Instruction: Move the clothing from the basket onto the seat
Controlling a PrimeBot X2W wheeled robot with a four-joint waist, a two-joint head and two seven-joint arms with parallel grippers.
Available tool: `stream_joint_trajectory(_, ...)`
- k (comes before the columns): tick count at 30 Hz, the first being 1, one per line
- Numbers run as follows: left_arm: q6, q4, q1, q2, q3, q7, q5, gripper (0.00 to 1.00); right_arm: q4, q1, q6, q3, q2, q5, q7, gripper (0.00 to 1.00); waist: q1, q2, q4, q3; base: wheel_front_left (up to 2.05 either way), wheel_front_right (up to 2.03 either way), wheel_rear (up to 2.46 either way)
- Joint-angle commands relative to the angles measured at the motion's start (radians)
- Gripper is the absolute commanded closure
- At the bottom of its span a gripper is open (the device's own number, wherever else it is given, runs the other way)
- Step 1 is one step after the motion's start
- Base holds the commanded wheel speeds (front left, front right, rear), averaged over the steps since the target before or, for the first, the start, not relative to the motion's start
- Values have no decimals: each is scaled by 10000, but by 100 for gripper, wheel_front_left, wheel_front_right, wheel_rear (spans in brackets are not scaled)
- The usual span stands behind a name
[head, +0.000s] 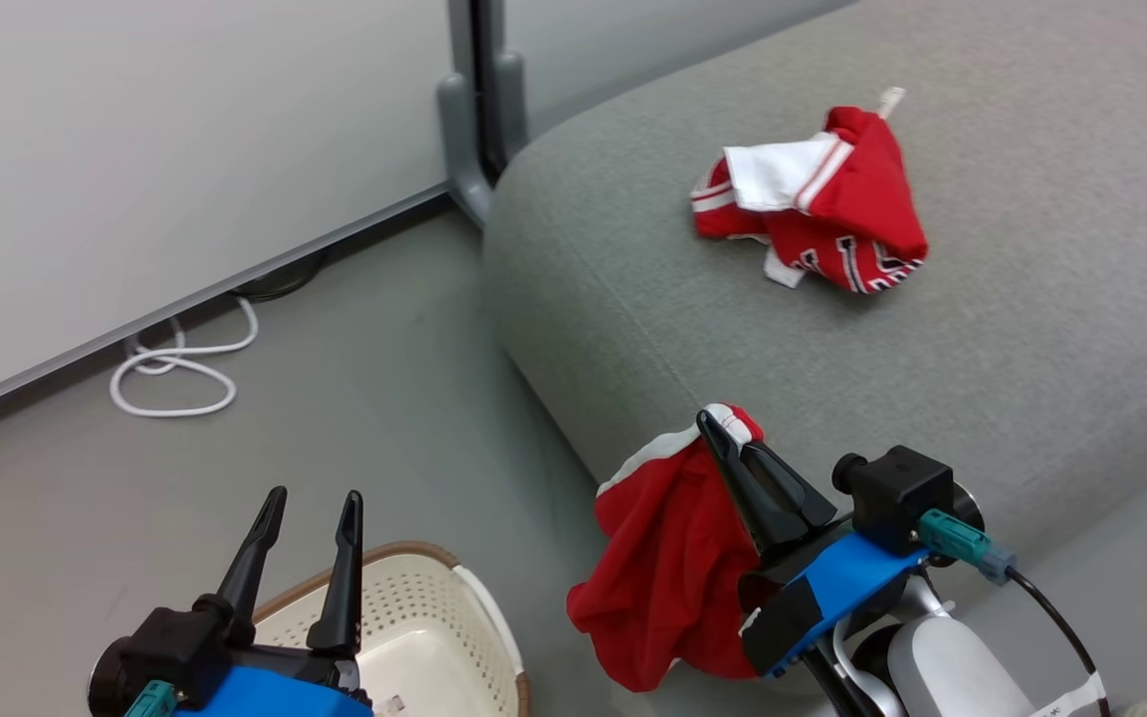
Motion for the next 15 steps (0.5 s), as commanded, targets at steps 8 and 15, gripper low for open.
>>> stream_joint_trajectory(8, -43, 128, -433, 269, -444, -45, -146, 0, -206, 291, 5, -320, 1, 52, -186, 100, 0, 0, -807, 254, 0, 0, 0)
stream_joint_trajectory(15, -44, 245, -661, 424, -691, -46, -259, 0, -326, 62, 5, -378, -2, -223, -175, 100, 0, 0, -834, 429, 0, 0, 0)
